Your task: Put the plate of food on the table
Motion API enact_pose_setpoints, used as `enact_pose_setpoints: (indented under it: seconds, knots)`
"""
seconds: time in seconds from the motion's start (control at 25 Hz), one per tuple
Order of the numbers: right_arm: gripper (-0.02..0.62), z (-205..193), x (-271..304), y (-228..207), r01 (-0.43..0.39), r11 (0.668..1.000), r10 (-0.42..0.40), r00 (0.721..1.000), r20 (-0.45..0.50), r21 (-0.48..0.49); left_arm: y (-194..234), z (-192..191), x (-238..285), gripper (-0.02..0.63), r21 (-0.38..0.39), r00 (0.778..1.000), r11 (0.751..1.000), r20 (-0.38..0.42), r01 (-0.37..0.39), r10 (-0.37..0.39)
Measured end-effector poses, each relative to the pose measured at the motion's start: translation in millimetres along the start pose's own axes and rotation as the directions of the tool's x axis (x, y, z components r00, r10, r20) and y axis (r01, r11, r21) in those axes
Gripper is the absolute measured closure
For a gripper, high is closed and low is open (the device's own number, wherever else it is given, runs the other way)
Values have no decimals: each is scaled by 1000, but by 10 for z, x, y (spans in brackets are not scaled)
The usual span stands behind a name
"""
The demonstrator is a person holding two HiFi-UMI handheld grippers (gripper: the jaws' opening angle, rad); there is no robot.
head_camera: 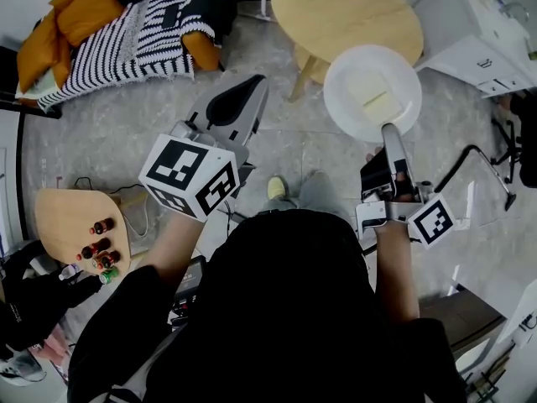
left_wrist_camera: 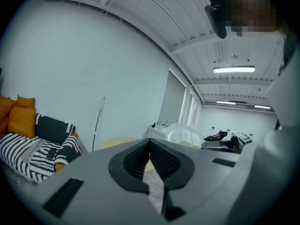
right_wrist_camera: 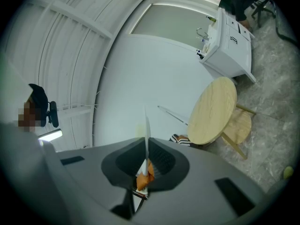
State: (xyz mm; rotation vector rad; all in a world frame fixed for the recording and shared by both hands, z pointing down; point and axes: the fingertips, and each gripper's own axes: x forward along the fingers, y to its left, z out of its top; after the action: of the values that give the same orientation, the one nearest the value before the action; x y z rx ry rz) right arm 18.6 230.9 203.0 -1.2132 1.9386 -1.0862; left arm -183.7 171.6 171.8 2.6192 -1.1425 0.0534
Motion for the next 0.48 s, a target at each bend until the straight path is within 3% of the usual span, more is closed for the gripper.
enact_pose_setpoints:
  seconds: [0.48]
  knots:
    - [571, 63, -5, 30, 15, 999, -13, 998, 58, -34, 33, 6, 34, 601, 0, 999, 999, 15, 49, -49]
